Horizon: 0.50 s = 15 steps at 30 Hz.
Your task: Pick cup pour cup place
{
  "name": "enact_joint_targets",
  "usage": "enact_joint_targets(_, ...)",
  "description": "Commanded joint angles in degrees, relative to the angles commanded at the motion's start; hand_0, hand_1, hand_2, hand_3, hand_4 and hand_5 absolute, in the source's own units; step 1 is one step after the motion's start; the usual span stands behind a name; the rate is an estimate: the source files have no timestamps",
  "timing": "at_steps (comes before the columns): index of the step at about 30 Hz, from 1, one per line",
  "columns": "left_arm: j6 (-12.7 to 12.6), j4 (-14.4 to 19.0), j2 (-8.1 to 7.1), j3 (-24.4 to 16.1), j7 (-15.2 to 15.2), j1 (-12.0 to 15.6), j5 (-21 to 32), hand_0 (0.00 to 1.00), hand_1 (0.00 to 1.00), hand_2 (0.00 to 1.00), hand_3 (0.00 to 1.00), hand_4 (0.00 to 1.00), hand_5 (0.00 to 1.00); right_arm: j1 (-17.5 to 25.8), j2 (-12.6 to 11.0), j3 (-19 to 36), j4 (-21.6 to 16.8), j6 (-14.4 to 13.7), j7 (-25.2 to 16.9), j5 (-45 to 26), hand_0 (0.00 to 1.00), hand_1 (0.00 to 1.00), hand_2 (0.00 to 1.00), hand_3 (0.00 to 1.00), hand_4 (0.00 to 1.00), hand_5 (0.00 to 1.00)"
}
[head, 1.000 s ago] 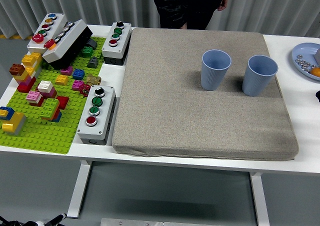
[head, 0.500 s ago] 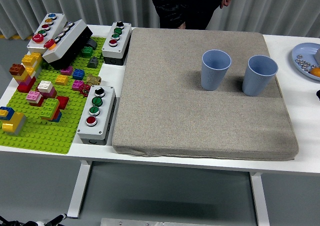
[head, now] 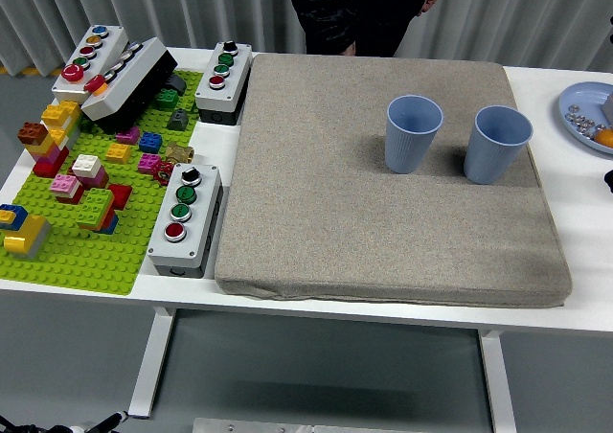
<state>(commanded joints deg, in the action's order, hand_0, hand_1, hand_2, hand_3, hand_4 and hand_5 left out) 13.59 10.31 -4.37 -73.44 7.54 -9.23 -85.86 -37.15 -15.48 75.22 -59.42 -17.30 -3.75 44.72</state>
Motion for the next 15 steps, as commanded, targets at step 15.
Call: enact_joint_targets(15,-0.09,0.0,0.15,-1.35,0.15,-0.19,-1.51,0.853,0.868,0.884,0.772,0.597,0.998,0.07,-0.33,-0.11,-0.19,-0.08,-0.15,-0.17,0.957,0.846,0.84,0.814,0.736,0.998)
